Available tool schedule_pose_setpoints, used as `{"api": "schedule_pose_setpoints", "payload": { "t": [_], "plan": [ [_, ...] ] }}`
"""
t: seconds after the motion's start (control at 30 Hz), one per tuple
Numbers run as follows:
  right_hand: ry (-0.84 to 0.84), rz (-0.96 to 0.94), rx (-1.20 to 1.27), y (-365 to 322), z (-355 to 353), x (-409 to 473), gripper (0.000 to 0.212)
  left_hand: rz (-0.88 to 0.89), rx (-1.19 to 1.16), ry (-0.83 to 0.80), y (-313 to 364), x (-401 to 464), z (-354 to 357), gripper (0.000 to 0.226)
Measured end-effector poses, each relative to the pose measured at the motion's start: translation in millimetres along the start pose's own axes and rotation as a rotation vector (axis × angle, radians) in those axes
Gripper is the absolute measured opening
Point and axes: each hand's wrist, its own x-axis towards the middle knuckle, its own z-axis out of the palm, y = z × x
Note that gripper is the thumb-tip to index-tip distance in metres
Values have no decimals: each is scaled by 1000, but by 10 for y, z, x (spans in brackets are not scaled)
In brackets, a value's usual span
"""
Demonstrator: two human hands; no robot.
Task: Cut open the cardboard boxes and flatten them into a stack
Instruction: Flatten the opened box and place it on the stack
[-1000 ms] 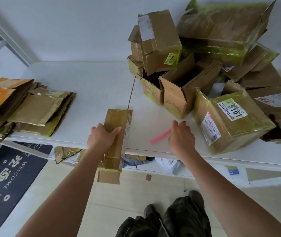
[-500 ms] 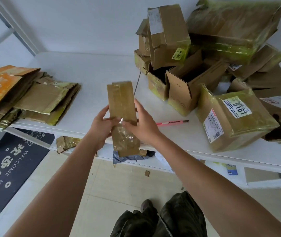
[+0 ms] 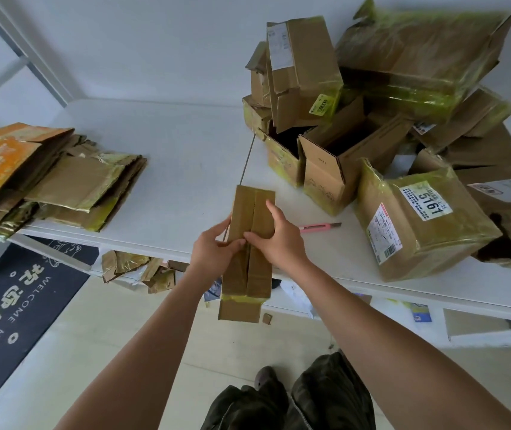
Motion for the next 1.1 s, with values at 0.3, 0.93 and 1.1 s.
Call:
{"api": "schedule_pose_setpoints", "payload": {
  "t": [0.3, 0.93, 1.1],
  "plan": [
    [-85, 58, 29, -75, -145, 59, 86, 8, 140, 36, 67, 93, 43, 58],
    [-241, 68, 328, -217, -445, 7, 63, -1, -30, 103, 119, -7, -150, 43],
    [-184, -23, 364, -579, -496, 49, 58, 200, 38, 265, 477, -21, -351, 41]
  ]
}}
